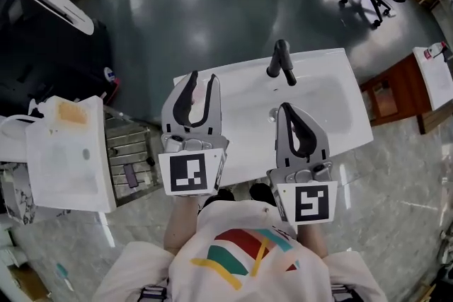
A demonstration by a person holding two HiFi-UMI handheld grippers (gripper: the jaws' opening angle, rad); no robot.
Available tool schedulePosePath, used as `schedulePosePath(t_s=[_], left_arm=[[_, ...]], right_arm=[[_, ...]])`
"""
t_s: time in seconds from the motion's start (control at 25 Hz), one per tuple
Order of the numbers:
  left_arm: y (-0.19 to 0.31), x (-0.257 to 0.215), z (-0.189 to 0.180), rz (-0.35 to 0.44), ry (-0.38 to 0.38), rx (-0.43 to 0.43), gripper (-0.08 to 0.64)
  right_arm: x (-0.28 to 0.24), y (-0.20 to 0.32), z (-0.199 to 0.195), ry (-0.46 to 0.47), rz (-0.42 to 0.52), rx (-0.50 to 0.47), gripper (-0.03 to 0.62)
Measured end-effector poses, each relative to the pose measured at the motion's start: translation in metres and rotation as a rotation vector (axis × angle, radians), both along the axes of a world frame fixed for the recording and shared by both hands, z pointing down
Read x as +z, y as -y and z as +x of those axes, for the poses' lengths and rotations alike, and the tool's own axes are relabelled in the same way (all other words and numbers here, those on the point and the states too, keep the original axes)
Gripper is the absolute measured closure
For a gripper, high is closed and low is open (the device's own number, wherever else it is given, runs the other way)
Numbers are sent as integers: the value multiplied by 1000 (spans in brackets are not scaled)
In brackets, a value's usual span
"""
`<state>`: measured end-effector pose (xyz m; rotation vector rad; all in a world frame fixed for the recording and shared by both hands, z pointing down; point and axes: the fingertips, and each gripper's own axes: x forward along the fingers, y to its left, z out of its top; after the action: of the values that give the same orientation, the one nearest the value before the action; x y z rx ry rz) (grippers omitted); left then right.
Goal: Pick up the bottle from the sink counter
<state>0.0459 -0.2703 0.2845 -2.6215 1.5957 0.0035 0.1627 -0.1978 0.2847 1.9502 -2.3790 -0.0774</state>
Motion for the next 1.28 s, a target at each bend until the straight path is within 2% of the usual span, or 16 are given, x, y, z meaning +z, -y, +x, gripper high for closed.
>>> schedulePosePath(t_s=[0.08,0.2,0.52,0.92,1.28], left_arm=[[16,20,-7,-42,37,-25,443],[36,51,-17,-125,45,-52,337],[72,145,-50,-304,52,-127,212],[102,235,-71,-457,64,-174,172],[111,284,-64,-566,101,-148,153]], right_arm=[[8,7,-3,-13,-25,-21,581],[18,15,-9,-9,-57,-54,581],[63,27,-22,-39,-152,-120,580],[114,35,-52,-61,-258,-193,580],[136,34,-57,-63,-316,-199,581]])
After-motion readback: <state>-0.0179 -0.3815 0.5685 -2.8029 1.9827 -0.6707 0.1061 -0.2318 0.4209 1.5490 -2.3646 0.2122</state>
